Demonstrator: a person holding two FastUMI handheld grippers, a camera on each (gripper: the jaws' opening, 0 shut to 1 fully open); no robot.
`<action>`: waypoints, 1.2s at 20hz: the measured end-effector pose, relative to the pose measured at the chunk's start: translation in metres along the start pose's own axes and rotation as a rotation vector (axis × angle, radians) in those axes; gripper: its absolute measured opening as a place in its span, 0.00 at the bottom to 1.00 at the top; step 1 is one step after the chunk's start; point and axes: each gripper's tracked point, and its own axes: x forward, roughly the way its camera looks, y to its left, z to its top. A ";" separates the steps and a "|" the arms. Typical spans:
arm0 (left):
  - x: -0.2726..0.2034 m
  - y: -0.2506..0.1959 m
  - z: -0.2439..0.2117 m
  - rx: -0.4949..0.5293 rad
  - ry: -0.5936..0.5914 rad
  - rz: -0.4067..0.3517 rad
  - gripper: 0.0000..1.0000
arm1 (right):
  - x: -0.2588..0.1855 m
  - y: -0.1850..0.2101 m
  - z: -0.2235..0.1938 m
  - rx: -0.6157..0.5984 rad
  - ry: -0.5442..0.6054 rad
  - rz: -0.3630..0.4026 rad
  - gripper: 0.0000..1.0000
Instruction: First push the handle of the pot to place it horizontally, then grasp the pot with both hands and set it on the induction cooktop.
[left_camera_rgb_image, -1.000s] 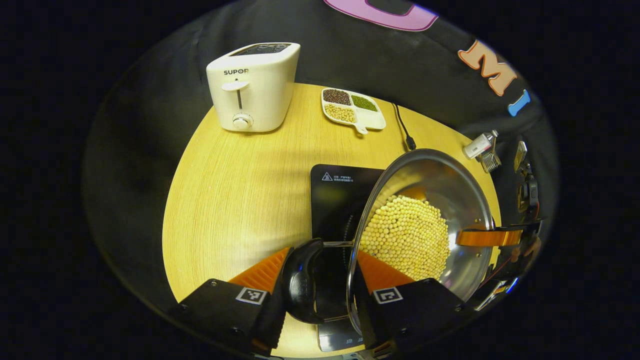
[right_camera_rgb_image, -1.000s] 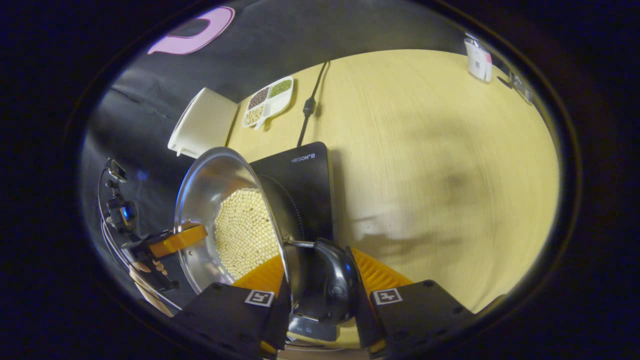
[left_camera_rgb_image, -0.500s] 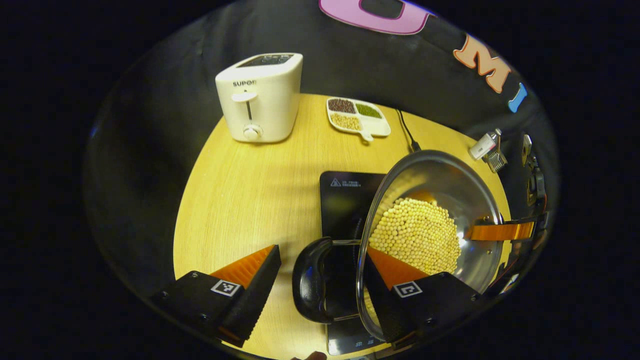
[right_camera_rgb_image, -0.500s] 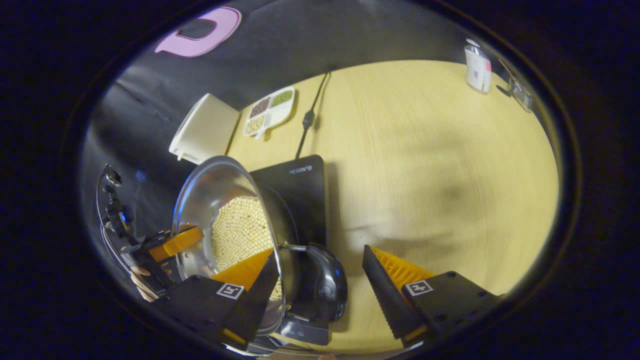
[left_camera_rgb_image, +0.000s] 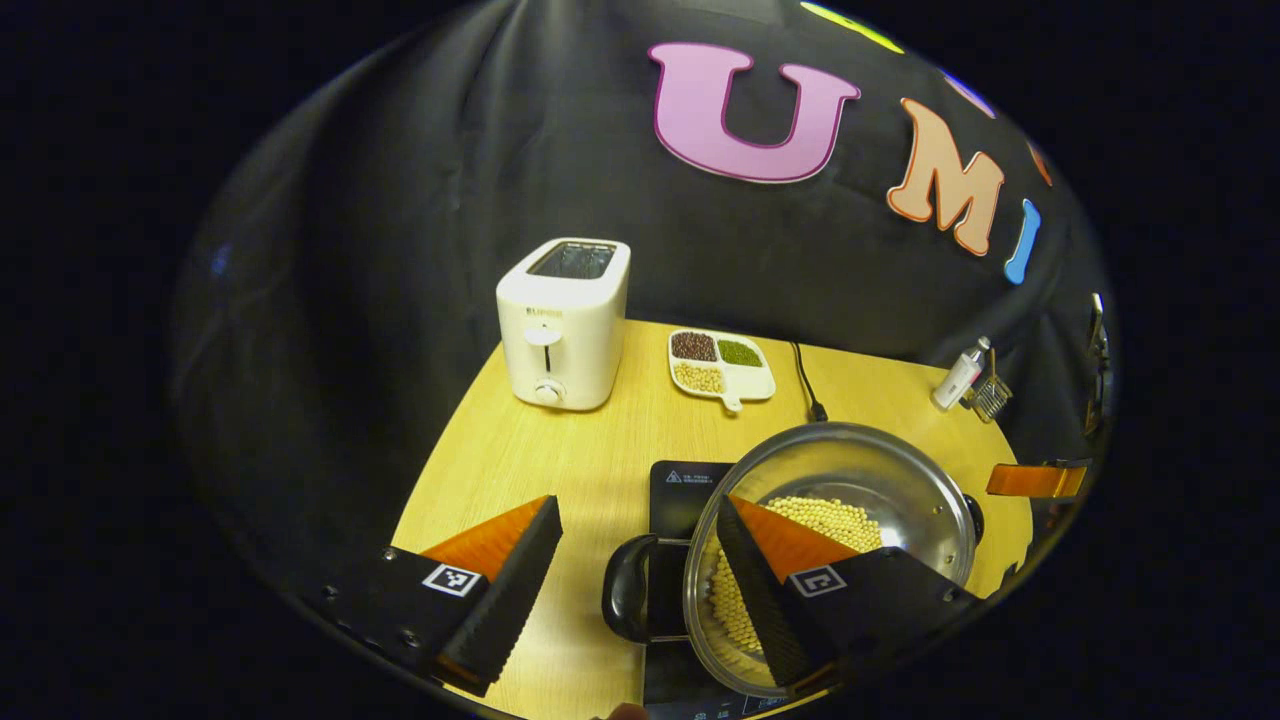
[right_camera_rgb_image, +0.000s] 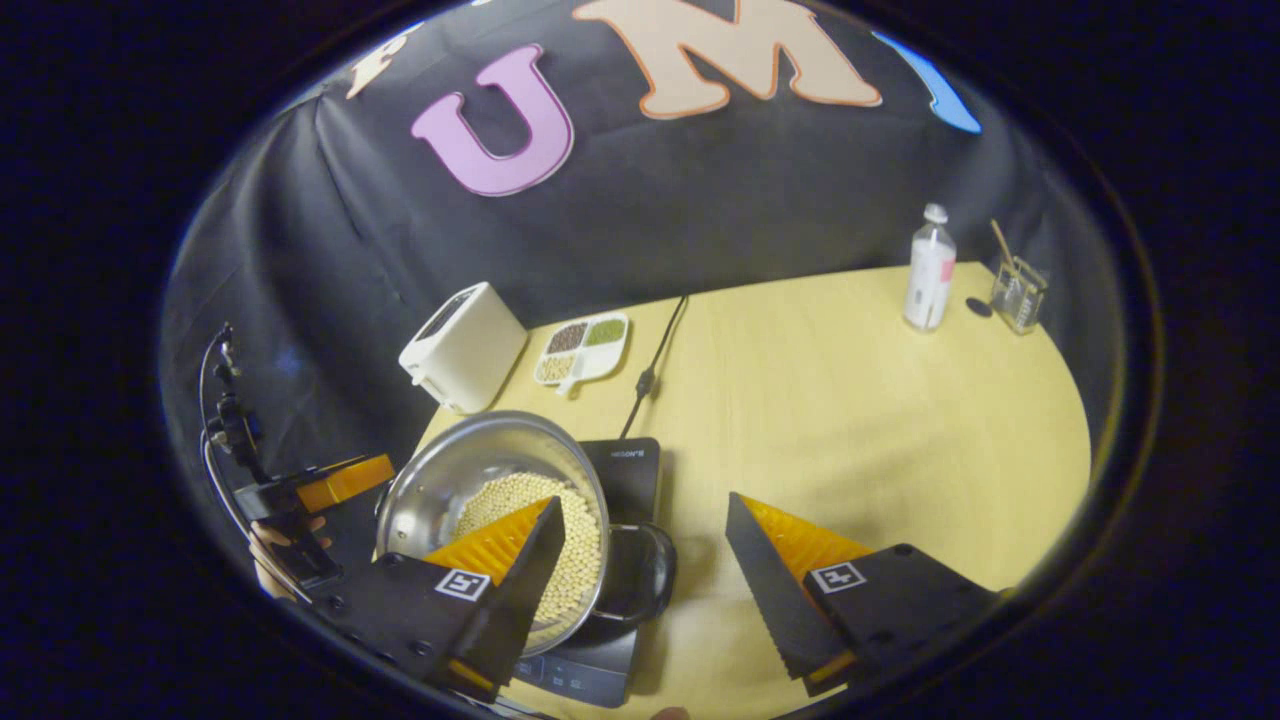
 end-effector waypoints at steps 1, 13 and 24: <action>-0.006 -0.004 0.006 0.000 -0.021 0.002 0.96 | -0.004 -0.002 0.007 -0.005 -0.032 -0.008 0.99; -0.129 -0.103 0.064 0.011 -0.249 0.112 0.95 | -0.048 -0.026 0.069 -0.060 -0.309 -0.020 0.92; -0.236 -0.295 0.123 0.113 -0.522 0.177 0.95 | -0.151 -0.077 0.146 -0.182 -0.559 0.100 0.99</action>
